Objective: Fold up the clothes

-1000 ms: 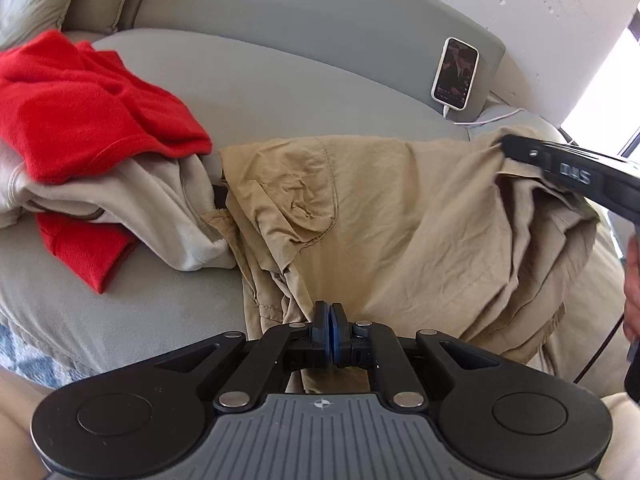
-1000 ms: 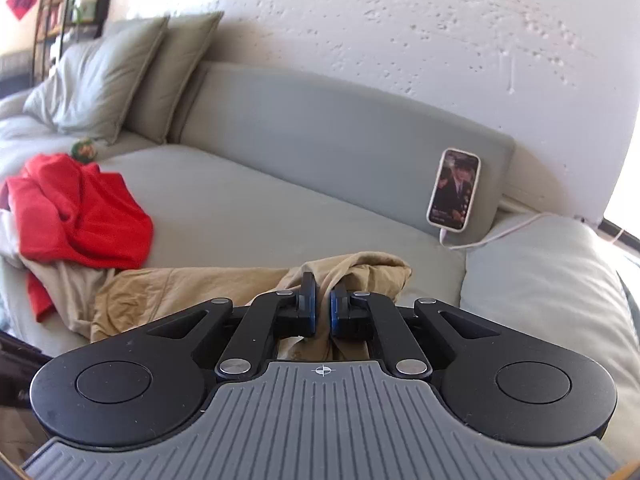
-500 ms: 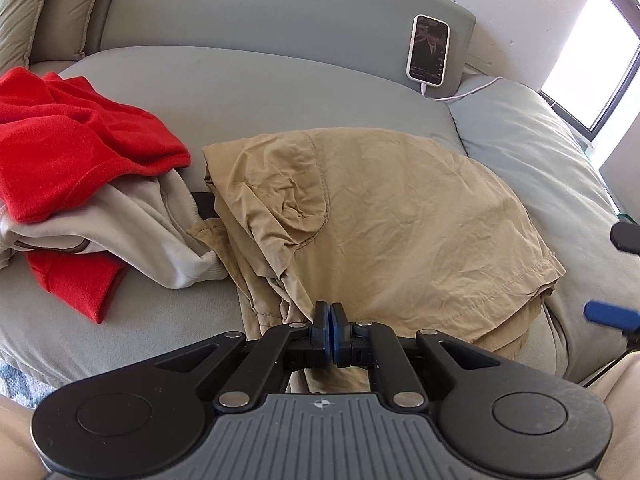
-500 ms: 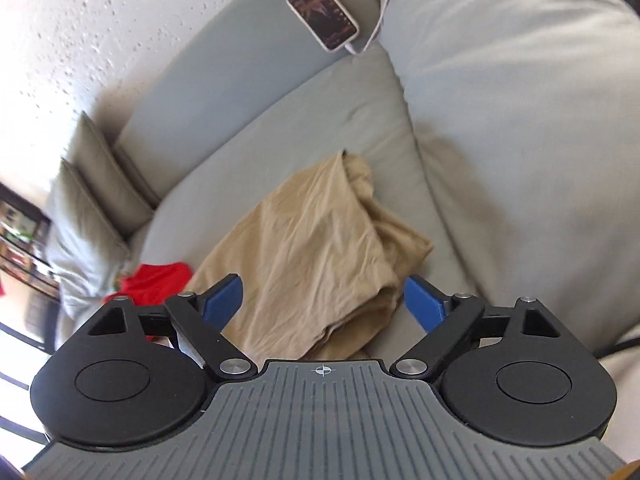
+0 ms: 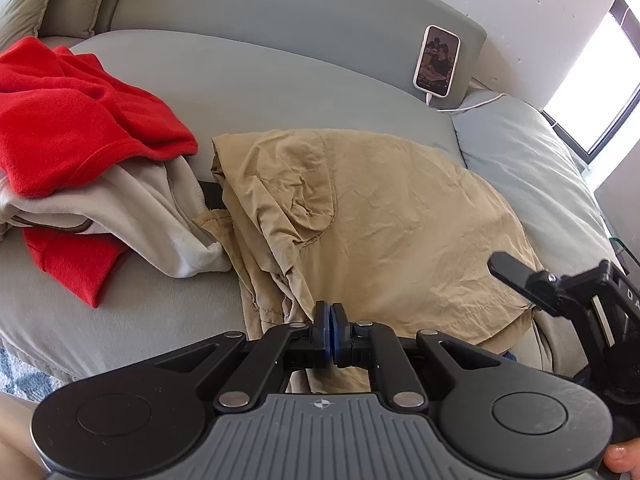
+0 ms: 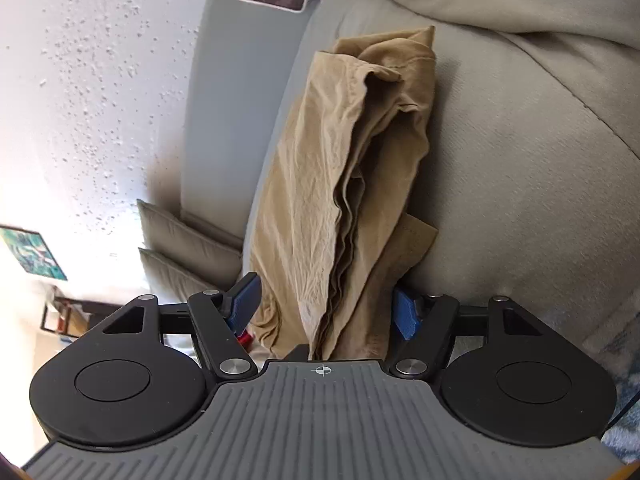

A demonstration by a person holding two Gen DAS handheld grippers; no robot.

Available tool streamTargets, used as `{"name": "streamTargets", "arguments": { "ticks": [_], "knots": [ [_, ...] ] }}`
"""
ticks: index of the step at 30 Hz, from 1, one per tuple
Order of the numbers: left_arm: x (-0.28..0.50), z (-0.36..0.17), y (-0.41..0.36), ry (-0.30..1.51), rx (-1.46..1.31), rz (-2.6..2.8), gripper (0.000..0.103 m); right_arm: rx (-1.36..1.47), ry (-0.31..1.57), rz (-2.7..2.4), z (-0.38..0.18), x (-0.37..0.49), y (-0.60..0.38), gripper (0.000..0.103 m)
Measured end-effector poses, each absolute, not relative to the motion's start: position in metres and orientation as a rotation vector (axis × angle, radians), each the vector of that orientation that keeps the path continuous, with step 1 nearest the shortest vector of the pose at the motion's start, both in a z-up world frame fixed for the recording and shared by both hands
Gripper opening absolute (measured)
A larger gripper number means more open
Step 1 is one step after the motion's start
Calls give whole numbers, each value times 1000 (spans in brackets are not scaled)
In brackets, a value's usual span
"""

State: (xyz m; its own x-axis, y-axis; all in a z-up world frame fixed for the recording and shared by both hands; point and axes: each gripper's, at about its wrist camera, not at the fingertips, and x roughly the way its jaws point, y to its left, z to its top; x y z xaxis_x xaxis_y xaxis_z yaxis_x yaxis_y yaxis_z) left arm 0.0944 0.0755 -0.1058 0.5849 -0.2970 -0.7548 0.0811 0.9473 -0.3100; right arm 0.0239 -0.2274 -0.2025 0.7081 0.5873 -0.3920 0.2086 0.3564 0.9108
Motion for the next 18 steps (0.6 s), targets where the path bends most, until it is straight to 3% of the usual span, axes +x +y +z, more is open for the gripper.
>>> {"name": "streamTargets", "arguments": {
  "ticks": [5, 7, 9, 16, 18],
  "knots": [
    [90, -93, 77, 898, -235, -218, 9, 897, 739, 232, -179, 44, -191, 69],
    [80, -72, 76, 803, -162, -241, 12, 788, 767, 234, -175, 50, -187, 22],
    [74, -51, 78, 702, -99, -248, 38, 760, 798, 257, -175, 54, -192, 13],
    [107, -32, 106, 669, -208, -282, 56, 703, 851, 299, -137, 47, -255, 9],
    [121, -42, 97, 707, -210, -321, 68, 726, 929, 274, -139, 51, -285, 10]
  ]
}}
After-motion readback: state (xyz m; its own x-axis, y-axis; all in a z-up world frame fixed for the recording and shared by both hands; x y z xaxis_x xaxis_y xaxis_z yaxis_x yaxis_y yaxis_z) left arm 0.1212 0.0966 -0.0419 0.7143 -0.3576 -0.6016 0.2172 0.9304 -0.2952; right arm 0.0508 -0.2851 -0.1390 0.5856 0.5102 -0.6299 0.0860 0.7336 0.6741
